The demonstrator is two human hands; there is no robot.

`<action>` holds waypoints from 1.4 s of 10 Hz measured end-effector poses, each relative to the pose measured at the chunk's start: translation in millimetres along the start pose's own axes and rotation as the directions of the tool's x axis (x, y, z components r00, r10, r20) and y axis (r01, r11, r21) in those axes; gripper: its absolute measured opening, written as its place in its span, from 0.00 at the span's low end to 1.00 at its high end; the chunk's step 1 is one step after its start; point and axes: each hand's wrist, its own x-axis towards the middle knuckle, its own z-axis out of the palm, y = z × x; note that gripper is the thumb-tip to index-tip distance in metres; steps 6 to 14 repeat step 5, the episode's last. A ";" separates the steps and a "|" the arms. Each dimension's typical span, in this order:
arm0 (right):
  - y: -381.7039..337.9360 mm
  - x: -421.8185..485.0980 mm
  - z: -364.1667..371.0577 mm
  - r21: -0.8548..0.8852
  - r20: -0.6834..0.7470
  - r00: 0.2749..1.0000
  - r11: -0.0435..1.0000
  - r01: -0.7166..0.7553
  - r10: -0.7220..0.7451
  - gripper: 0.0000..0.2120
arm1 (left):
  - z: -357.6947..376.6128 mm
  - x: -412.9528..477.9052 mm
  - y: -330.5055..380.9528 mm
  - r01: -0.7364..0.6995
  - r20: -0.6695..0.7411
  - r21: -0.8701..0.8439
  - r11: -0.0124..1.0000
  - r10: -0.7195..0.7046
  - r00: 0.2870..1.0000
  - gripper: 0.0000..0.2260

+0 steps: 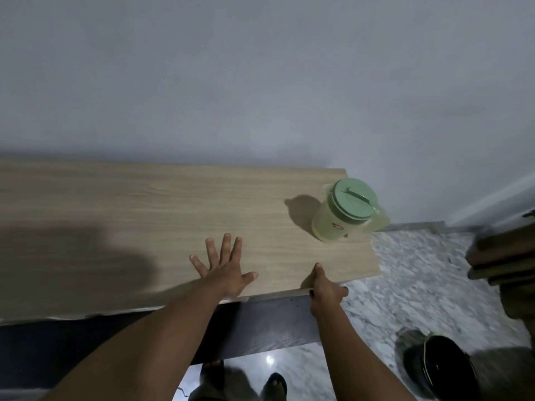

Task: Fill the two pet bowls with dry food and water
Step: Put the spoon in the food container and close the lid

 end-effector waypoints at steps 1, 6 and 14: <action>-15.1 1.5 -11.5 -0.292 -0.026 0.966 0.926 0.239 -0.258 0.57 | -3.0 -1.5 -2.8 0.007 0.004 -0.010 1.000 -0.007 1.000 0.45; -18.3 63.9 -122.4 -0.701 0.532 0.649 0.148 0.698 -0.543 0.36 | 83.4 -20.5 -15.0 0.052 -0.268 -0.151 0.987 -0.092 0.959 0.45; -18.3 63.9 -122.4 -0.701 0.532 0.649 0.148 0.698 -0.543 0.36 | 83.4 -20.5 -15.0 0.052 -0.268 -0.151 0.987 -0.092 0.959 0.45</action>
